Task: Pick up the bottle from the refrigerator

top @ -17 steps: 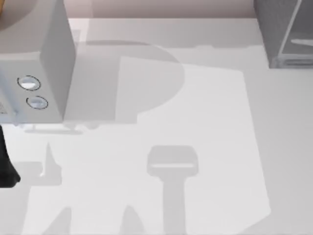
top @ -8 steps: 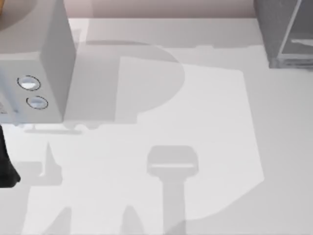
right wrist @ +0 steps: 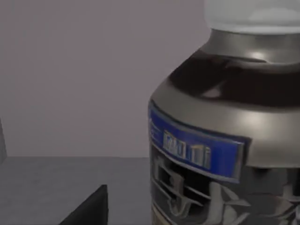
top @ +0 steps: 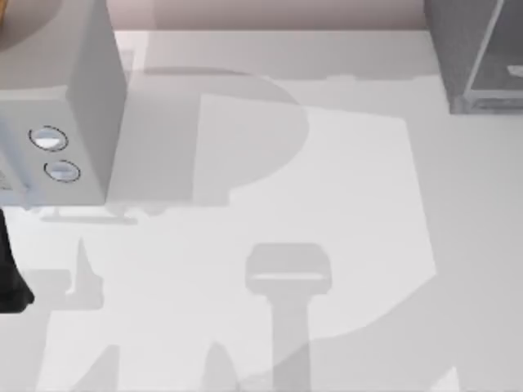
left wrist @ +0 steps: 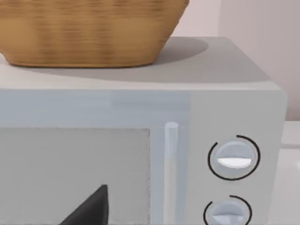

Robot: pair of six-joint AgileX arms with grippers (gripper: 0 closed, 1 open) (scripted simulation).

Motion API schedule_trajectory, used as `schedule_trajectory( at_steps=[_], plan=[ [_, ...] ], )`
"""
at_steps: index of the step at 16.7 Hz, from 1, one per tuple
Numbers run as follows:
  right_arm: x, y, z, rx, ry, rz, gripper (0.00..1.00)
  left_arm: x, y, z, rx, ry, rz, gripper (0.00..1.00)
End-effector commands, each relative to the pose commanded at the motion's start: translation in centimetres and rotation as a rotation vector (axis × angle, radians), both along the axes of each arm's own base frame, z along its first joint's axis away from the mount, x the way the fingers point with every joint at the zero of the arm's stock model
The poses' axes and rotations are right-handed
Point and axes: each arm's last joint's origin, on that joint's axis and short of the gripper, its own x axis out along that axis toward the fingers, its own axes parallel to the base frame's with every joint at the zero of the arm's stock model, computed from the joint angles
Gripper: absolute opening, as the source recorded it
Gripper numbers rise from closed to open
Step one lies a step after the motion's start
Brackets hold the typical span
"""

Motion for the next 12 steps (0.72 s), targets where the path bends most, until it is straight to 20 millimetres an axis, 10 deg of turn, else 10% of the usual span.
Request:
schedule_trajectory(
  at_steps=[8,12],
  plan=[
    [2.6,0.2,0.0,0.001,0.003,0.000,1.00,0.0,0.0,0.0,0.000,0.000,0.000,1.00],
    [2.6,0.2,0.0,0.001,0.003,0.000,0.70,0.0,0.0,0.0,0.000,0.000,0.000,1.00]
  ],
)
